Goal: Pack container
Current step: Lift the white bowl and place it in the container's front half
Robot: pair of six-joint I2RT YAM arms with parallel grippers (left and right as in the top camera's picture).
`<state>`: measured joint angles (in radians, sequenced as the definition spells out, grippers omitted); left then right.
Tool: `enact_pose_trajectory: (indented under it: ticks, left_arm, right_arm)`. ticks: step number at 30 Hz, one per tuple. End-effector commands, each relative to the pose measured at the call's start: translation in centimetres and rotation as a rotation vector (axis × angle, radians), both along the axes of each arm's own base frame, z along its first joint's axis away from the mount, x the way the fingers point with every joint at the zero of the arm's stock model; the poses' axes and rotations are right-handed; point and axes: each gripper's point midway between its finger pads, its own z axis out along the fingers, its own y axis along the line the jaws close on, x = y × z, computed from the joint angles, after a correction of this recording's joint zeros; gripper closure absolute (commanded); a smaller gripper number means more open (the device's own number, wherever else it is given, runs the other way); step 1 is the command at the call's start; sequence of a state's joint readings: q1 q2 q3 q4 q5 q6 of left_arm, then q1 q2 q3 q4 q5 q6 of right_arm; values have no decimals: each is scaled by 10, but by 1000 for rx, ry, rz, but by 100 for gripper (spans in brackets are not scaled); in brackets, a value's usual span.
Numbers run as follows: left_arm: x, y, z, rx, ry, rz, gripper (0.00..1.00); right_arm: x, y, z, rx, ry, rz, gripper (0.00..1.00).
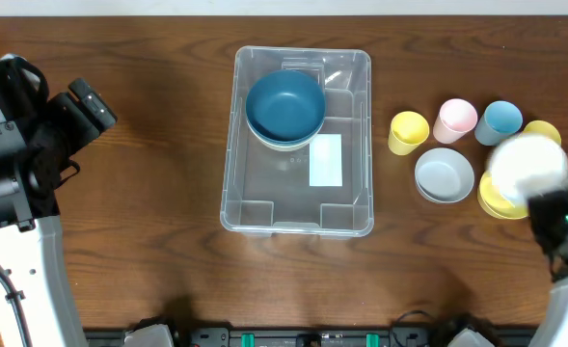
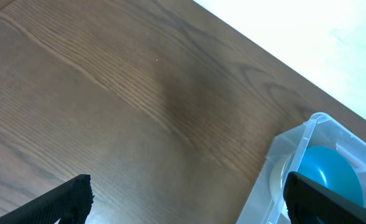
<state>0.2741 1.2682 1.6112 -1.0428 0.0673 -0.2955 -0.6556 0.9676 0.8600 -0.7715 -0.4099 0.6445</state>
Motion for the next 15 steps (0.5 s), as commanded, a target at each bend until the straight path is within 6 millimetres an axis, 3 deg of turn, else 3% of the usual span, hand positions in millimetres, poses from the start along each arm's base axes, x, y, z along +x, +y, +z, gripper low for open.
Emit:
enact_pose_trajectory:
  ticks: [1,4,8,12,15]
  left_arm:
    - [0,3,2,6,-2,13,2]
    - [0,3,2,6,-2,13,2]
    - [0,3,2,6,-2,13,2]
    - [0,3,2,6,-2,13,2]
    - [0,3,2,6,-2,13,2]
  right_arm:
    - [38,76,40,-36,-160,364,99]
    - [66,146,73,-127,-282,622,98]
    - [93,226,101,-276,-356,828,98]
    - [115,302,100,-411,-344,1009,99]
    - [133,347,79,-479,-282,1101,99]
